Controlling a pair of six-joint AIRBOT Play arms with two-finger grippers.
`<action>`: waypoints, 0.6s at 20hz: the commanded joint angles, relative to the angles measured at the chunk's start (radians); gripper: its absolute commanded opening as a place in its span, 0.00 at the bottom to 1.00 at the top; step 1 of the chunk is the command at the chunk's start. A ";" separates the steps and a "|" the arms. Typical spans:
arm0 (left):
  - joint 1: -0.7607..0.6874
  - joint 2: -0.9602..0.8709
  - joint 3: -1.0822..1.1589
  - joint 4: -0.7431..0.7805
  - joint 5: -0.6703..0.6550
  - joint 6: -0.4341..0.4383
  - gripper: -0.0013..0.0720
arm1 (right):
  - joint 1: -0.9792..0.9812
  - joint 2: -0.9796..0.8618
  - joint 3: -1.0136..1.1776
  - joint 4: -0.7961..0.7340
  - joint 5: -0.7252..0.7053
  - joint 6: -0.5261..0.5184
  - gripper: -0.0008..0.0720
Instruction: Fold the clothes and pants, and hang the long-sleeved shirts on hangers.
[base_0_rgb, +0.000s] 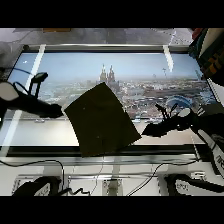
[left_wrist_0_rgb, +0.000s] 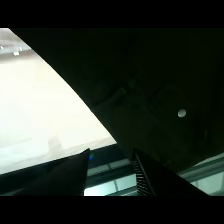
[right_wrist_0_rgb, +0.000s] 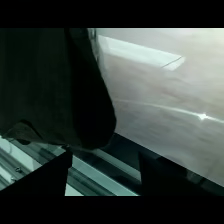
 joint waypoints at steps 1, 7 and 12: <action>0.001 0.134 -0.227 -0.041 0.058 0.000 0.61 | 0.000 -0.116 -0.002 0.107 0.043 0.021 0.78; 0.001 0.192 -0.407 -0.042 0.062 -0.015 0.61 | 0.001 -0.151 -0.002 0.253 -0.007 0.030 0.75; 0.001 0.192 -0.525 -0.150 0.119 -0.014 0.61 | 0.064 -0.151 -0.002 0.171 -0.036 0.092 0.48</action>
